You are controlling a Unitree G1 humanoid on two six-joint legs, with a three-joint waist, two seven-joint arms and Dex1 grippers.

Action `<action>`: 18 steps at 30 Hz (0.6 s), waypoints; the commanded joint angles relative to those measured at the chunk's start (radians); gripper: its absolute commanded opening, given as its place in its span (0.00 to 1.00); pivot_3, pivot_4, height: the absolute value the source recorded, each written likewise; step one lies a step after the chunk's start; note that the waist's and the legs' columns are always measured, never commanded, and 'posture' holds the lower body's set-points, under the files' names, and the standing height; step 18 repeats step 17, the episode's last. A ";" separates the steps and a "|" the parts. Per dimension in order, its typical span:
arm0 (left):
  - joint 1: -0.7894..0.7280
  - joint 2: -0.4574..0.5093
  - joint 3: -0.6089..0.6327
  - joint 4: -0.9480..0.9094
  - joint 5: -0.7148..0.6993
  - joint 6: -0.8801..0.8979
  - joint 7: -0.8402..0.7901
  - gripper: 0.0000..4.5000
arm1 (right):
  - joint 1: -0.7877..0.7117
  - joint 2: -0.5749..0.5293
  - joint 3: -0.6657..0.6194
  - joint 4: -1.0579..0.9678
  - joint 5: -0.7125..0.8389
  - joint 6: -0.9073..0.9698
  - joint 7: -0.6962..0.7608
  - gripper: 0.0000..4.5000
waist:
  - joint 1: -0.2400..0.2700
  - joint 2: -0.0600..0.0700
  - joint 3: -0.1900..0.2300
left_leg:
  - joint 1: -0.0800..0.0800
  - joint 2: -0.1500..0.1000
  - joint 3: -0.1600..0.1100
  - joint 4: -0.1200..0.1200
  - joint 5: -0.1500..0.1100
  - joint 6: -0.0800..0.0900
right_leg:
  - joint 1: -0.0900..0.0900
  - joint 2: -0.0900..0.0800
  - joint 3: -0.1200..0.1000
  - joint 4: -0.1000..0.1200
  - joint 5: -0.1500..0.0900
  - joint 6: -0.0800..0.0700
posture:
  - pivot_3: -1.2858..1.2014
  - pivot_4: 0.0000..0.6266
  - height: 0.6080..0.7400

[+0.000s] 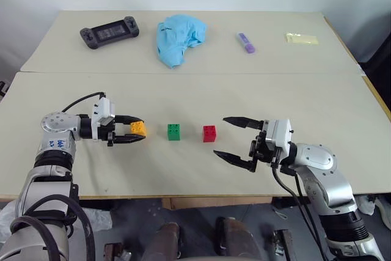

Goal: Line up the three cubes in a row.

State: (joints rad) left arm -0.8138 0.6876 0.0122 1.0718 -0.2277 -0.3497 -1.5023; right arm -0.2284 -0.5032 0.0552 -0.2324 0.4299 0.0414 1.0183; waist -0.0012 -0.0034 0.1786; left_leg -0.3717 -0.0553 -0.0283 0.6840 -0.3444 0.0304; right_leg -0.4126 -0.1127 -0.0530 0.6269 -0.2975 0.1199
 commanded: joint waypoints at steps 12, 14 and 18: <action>0.284 0.201 0.256 -0.512 -0.173 0.284 0.134 0.99 | -0.232 -0.231 -0.046 0.163 0.058 0.091 0.270 1.00 | 0.000 -0.001 0.001 | 0.000 0.005 -0.002 0.000 0.000 -0.002 | 0.001 -0.003 0.005 -0.003 -0.001 -0.001 | 0.52 0.24 1.00; 0.317 0.215 0.263 -0.526 -0.153 0.267 0.157 0.99 | -0.260 -0.235 -0.035 0.215 0.035 0.064 0.307 1.00 | -0.001 -0.001 0.001 | 0.000 0.004 -0.002 0.000 0.000 -0.002 | 0.001 -0.003 0.005 -0.003 0.000 -0.001 | 0.52 0.24 1.00; 0.362 0.217 0.273 -0.556 -0.138 0.250 0.203 0.99 | -0.282 -0.230 -0.029 0.263 0.017 0.036 0.333 1.00 | 0.001 -0.001 0.001 | 0.000 0.004 -0.002 -0.001 0.000 -0.002 | 0.001 -0.003 0.004 -0.003 -0.001 -0.001 | 0.52 0.24 1.00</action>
